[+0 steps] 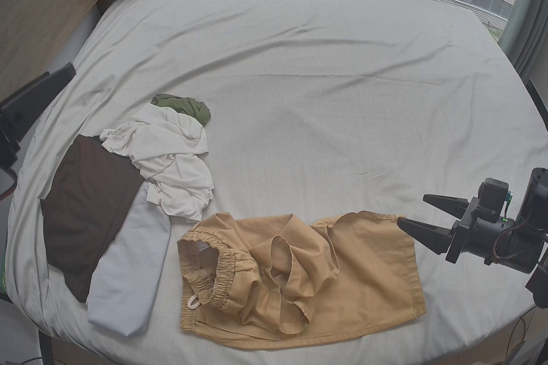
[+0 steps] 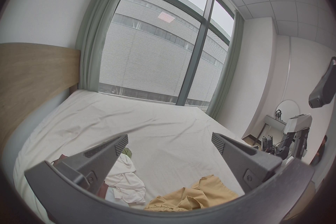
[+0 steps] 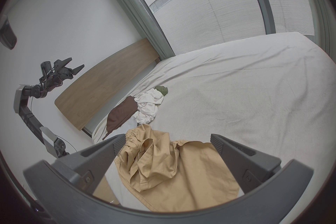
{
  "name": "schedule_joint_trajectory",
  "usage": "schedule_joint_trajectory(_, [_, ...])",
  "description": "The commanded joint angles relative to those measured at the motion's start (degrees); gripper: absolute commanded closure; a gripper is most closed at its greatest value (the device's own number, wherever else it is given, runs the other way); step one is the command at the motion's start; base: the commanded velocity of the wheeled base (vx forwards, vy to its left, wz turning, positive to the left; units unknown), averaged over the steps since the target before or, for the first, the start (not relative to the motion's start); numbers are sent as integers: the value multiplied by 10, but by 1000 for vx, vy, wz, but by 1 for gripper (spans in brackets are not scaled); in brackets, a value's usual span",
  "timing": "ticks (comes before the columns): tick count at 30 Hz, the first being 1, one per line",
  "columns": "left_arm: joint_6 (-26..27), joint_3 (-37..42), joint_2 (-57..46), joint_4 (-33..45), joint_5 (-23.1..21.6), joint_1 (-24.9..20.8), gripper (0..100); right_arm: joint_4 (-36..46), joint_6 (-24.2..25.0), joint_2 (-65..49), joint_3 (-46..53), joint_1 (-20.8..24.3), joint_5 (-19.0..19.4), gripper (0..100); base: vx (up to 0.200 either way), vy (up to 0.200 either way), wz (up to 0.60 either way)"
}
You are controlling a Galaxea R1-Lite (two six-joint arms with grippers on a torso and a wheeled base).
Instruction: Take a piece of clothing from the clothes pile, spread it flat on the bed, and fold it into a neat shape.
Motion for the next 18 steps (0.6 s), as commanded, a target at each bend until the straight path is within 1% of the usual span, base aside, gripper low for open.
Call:
schedule_joint_trajectory(1, [-7,18,26,-2,-7,-1,0,0,0,2,2,-14,3,0,0,0,0])
schedule_joint_trajectory(4, [-6,38,36,-2,-8,-10,0,-1,0,6,3,-20,5,0,0,0,0])
schedule_joint_trajectory(10, [-17,42,77,-3,-8,-9,0,-1,1,15,7,-20,5,0,0,0,0])
schedule_joint_trajectory(14, [-47,54,95,-3,-10,-15,0,-2,1,22,6,-18,5,0,0,0,0])
schedule_joint_trajectory(18, [-57,61,106,-3,-11,-27,0,-2,2,25,5,-20,4,0,0,0,0])
